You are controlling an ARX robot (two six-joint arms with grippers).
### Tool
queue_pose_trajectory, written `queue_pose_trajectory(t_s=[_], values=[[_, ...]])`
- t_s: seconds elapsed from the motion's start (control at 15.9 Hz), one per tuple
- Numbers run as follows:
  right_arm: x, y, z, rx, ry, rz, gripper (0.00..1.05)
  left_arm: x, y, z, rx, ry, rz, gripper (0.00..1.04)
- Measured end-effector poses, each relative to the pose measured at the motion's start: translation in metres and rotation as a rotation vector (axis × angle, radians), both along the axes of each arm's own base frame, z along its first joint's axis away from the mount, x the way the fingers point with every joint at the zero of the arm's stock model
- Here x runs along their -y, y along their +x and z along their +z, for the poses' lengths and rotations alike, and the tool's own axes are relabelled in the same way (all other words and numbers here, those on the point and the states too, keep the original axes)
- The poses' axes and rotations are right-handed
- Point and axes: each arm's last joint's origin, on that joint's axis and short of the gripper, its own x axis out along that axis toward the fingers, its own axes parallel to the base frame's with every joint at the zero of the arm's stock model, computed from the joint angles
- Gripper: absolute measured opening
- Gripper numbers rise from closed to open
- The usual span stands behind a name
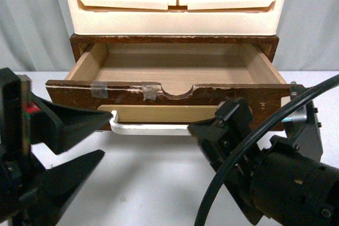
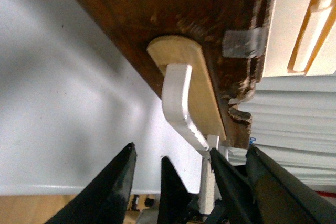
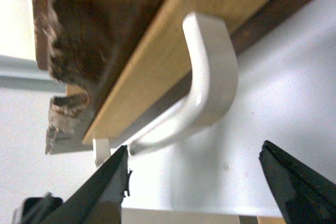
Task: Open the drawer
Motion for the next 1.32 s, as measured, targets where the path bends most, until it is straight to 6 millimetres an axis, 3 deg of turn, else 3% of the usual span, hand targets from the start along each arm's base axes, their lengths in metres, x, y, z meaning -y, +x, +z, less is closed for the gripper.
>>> queue_pose_trajectory(t_s=[0.13,0.19,0.25,0.38,0.44,0.57,0.69,0.76,1.07,1.32], values=[[0.001,-0.001,-0.001,0.015,-0.020,-0.008,1.00,-0.016,-0.015,0.007,-0.001,0.120,0.045,0.89],[0.004,-0.003,-0.008,0.195,-0.166,-0.132,0.91,-0.018,-0.015,0.012,0.040,0.146,0.053,0.99],[0.021,-0.018,-0.015,0.297,-0.427,-0.238,0.79,-0.014,-0.016,0.012,0.135,0.222,0.079,0.96],[0.054,-0.033,-0.008,0.346,-0.768,-0.302,0.62,-0.025,-0.029,-0.006,0.251,0.628,0.253,0.80],[0.075,-0.046,-0.005,0.366,-0.983,-0.256,0.48,-0.039,-0.037,0.003,0.351,0.872,0.347,0.67],[0.088,-0.059,0.015,0.499,-1.048,-0.216,0.24,-0.047,-0.042,0.030,0.558,1.079,0.364,0.45],[0.102,-0.069,0.030,0.574,-1.051,-0.272,0.02,-0.055,-0.051,0.028,0.539,1.195,0.322,0.23],[0.111,-0.078,0.042,0.633,-1.041,-0.309,0.02,-0.060,-0.058,0.040,0.587,1.209,0.333,0.01],[0.126,-0.094,0.063,0.674,-1.034,-0.330,0.02,-0.078,-0.077,0.051,0.581,1.225,0.333,0.02],[0.143,-0.111,0.071,0.655,-1.044,-0.341,0.02,-0.078,-0.087,0.054,0.584,1.222,0.327,0.02]])
